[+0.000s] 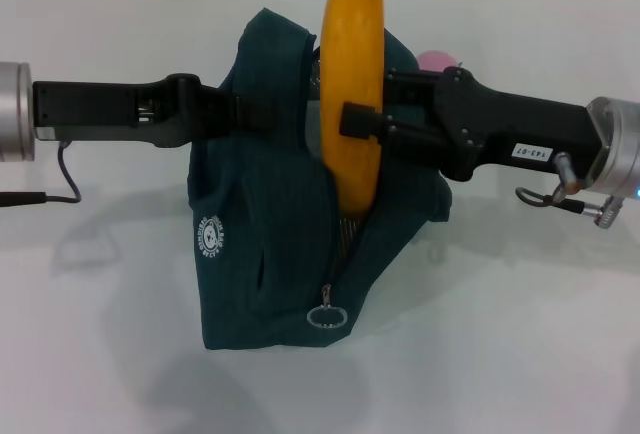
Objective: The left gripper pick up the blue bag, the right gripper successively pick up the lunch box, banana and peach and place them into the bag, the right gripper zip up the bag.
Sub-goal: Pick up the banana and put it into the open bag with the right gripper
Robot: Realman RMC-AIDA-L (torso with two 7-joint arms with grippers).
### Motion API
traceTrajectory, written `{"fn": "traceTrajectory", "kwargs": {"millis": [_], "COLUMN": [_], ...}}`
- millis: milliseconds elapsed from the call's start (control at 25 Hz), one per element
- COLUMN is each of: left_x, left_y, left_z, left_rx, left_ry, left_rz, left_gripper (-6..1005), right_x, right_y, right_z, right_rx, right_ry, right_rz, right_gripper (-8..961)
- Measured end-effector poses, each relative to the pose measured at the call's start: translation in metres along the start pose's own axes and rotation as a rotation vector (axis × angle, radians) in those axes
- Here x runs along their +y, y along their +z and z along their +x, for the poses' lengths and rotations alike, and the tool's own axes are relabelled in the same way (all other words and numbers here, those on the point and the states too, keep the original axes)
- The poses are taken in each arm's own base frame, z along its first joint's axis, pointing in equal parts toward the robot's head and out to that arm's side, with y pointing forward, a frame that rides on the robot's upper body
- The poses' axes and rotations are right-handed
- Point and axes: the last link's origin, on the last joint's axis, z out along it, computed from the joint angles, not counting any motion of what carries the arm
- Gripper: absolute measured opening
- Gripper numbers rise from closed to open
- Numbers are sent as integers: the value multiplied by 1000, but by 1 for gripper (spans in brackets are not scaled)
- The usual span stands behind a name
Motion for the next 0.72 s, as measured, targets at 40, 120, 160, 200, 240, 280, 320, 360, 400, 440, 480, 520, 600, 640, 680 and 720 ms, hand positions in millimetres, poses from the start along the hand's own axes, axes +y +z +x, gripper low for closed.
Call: {"fn": "traceTrajectory", "kwargs": {"millis": [40,120,160,200,240,280,320,360,400,440,480,520,600,640,680,720], "left_x": [0,0,0,0,0,0,-1,-1,-1,-1,-1,-1,0,0,0,0], "left_y": [0,0,0,-1,-1,-1,-1,-1,-1,-1,-1,-1,-1,-1,-1,-1], "left_z": [0,0,0,0,0,0,0,0,0,0,0,0,0,1,1,1], "left_rx": [1,3,5,5,5,5,5,5,5,6,6,6,6,6,6,7], "left_ry": [0,-1,-1,-1,-2,-2,-2,-2,-2,-2,-2,-2,-1,-1,0,0], "left_rz": [0,1,1,2,2,2,2,2,2,2,2,2,1,1,0,0], "left_gripper": [40,40,40,40,40,40,40,40,40,40,40,40,40,40,40,40], "right_x": [0,0,-1,-1,-1,-2,-2,-3,-4,-4,-5,-5,-7,-9,-10,-11], "right_y": [1,2,3,3,3,3,3,3,3,3,3,3,4,5,6,7], "right_z": [0,0,0,-1,-1,-1,-1,0,0,0,0,0,0,1,1,2], "right_rx": [1,1,0,-2,-3,-3,-2,0,1,3,4,5,15,21,30,40], "right_ry": [4,7,7,7,7,9,11,15,18,20,23,25,34,39,44,48], "right_rz": [0,-1,1,1,4,6,10,16,20,23,26,28,40,46,51,53], "right_gripper": [430,430,431,431,431,431,431,432,432,432,432,432,433,433,433,433]}}
